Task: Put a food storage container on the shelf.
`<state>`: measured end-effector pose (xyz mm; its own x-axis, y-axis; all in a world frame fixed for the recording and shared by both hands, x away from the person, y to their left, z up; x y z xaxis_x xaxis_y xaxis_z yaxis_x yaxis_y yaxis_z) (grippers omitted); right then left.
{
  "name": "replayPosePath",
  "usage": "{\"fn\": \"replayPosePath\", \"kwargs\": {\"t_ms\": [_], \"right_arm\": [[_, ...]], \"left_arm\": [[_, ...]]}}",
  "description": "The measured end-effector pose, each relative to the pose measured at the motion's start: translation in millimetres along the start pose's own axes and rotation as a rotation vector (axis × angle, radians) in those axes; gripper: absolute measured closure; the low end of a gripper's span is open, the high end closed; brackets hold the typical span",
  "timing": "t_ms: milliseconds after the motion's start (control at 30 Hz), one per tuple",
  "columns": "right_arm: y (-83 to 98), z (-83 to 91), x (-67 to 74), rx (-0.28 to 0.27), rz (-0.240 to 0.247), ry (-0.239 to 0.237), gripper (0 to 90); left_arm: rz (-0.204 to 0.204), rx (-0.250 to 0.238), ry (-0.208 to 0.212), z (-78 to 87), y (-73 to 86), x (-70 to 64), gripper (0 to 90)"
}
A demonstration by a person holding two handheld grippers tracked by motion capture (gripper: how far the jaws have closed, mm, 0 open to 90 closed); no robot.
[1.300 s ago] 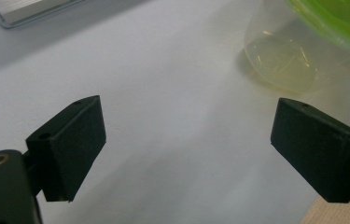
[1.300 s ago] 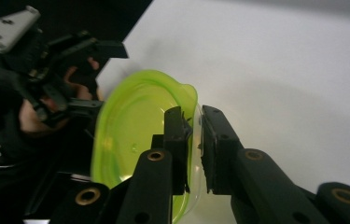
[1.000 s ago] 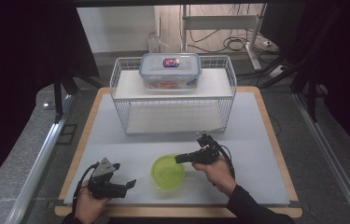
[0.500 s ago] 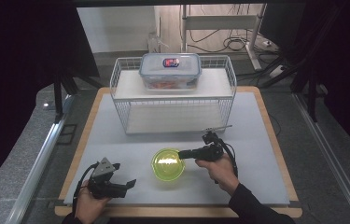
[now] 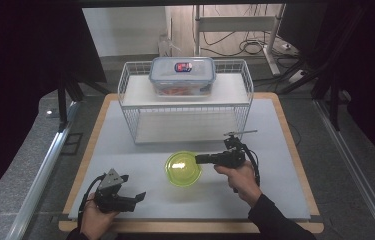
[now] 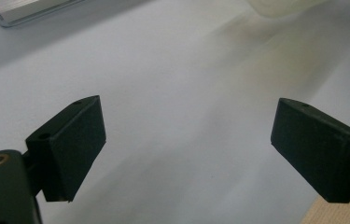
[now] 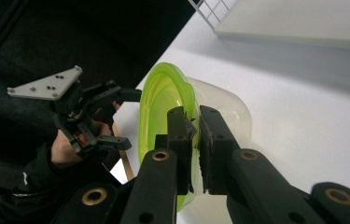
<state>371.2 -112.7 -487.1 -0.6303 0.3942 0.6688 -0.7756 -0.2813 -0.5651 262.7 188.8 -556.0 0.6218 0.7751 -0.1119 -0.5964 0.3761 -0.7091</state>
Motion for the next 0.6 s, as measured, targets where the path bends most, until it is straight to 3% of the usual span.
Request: {"fn": "replayPosePath", "kwargs": {"t_ms": [367, 600], "right_arm": [[-15.5, 21.0, 12.3, -0.066, 0.015, -0.023, 84.1], [-26.8, 33.0, 19.7, -0.101, 0.033, -0.033, 84.1]], "left_arm": [[0.001, -0.002, -0.003, 0.2, -0.1, 0.3, 9.7], [0.035, -0.022, -0.004, 3.4, -1.1, 3.5, 5.1]]}}
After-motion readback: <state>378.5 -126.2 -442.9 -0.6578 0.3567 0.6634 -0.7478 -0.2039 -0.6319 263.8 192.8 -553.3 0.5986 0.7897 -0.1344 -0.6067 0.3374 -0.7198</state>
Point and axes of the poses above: each handheld gripper's, and its own axes: z roughly backward along the jaws, y roughly out of its underside, x roughly to its left, the point moved 5 cm from there along -z, roughly forward along the jaws, and after that the axes turned 6 degrees about x, right-handed, at the moved point
